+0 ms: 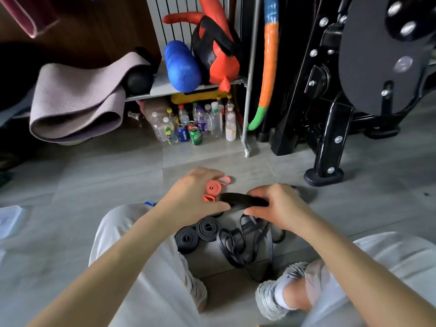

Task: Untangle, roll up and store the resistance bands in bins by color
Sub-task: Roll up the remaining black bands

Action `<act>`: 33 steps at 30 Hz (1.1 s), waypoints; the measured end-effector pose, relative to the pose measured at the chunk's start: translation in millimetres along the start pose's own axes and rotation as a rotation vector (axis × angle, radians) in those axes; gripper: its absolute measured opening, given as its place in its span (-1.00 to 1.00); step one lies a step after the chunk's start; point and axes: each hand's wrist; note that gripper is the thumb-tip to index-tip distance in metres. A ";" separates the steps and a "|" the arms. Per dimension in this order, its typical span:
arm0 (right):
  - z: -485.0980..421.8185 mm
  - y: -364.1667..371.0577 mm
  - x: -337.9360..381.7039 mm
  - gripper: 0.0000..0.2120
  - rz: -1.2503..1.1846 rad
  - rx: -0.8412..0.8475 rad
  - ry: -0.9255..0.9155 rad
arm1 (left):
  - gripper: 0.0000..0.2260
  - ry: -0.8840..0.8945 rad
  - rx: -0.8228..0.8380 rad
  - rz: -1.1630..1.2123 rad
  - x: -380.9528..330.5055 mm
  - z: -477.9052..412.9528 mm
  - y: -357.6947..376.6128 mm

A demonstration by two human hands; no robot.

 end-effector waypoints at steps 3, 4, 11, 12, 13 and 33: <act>-1.1 -5.4 17.9 -0.74 0.066 0.022 -0.061 | -0.55 0.050 0.142 -0.299 -18.6 -4.2 1.0; -1.3 -6.4 21.7 -0.79 0.003 0.021 -0.094 | -0.68 0.055 0.156 -0.367 -21.8 -5.6 4.6; 8.9 -8.9 5.4 -0.76 -0.445 -0.085 -0.079 | -0.86 -0.032 0.040 0.384 -4.9 2.7 12.1; 10.4 -5.1 4.3 -0.72 -0.526 -0.104 -0.079 | -0.85 -0.031 0.021 0.492 -4.9 5.6 12.8; 12.2 -0.3 4.8 -0.71 -0.601 -0.116 -0.087 | -0.83 -0.019 -0.004 0.603 -4.2 7.5 15.1; 2.1 -0.9 25.2 -0.82 -0.013 -0.025 -0.161 | -0.78 0.076 0.043 -0.301 -14.9 5.1 0.9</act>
Point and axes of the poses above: each hand's wrist, its own z-axis away from the middle knuckle, its own y-axis out of the palm, x = y × z, and after that the axes turned 8 degrees about x, right-handed
